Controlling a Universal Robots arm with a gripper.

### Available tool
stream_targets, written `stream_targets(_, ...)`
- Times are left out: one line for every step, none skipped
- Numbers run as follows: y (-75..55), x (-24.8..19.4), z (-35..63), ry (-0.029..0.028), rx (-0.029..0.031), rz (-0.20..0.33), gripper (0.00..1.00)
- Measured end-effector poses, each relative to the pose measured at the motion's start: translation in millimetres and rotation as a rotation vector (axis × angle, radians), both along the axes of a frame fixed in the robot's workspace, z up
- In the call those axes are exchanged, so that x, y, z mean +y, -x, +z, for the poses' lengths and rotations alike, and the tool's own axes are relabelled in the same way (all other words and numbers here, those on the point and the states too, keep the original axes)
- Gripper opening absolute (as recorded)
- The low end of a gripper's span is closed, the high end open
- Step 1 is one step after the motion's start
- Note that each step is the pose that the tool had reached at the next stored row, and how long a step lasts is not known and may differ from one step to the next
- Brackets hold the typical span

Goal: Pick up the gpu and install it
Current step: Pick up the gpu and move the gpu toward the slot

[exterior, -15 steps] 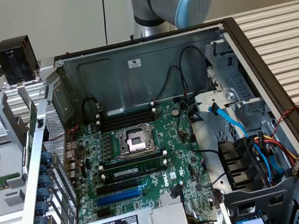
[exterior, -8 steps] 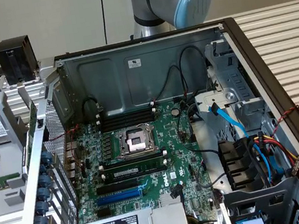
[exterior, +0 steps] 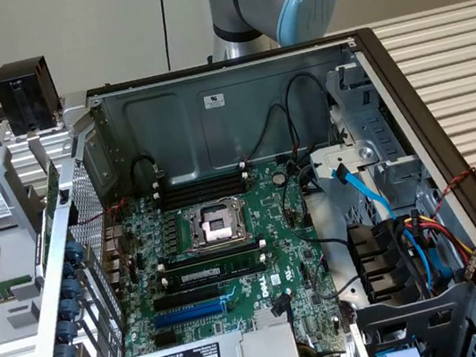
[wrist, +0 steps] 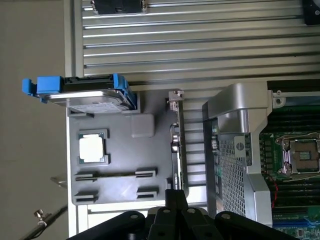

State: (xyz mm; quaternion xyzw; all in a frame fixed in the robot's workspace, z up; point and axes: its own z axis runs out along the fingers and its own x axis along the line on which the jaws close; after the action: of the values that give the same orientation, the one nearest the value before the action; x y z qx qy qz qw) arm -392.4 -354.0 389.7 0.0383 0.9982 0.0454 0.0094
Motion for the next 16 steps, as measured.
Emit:
stream_targets(0.0,0.0,0.0,0.0,0.0,0.0,0.11)
stream_targets(0.2,0.0,0.0,0.0001,0.0,0.0,0.11)
stream_targets(0.7,0.1,0.0,0.0001,0.0001,0.0,0.11)
stream_targets(1.3,0.1,-0.1,0.0,0.0,0.0,0.11)
stream_targets(2.0,0.1,-0.1,0.0001,-0.0008,0.001,0.11)
stream_targets(3.2,0.2,-0.3,0.0001,-0.0028,0.001,0.11)
stream_targets(5.2,0.4,-0.7,0.0,-0.0061,0.001,0.11)
stream_targets(7.3,0.5,-1.1,0.0,-0.0089,0.001,0.11)
stream_targets(9.3,0.5,-1.7,0.0,-0.0127,0.001,0.11)
stream_targets(10.7,0.5,-2.4,0.0002,-0.0183,0.002,0.11)
stream_targets(12.0,0.5,-2.9,0.0008,-0.0254,0.002,0.11)
stream_targets(13.0,0.5,-3.3,0.0018,-0.0344,0.002,0.11)
stream_targets(13.8,0.5,-4.1,0.002,-0.0415,0.003,0.11)
stream_targets(13.9,0.5,-5.4,0.0019,-0.0458,0.003,0.11)
stream_targets(13.9,0.4,-6.6,0.002,-0.0476,0.003,0.11)
stream_targets(13.9,0.4,-7.5,0.002,-0.0494,0.003,0.11)
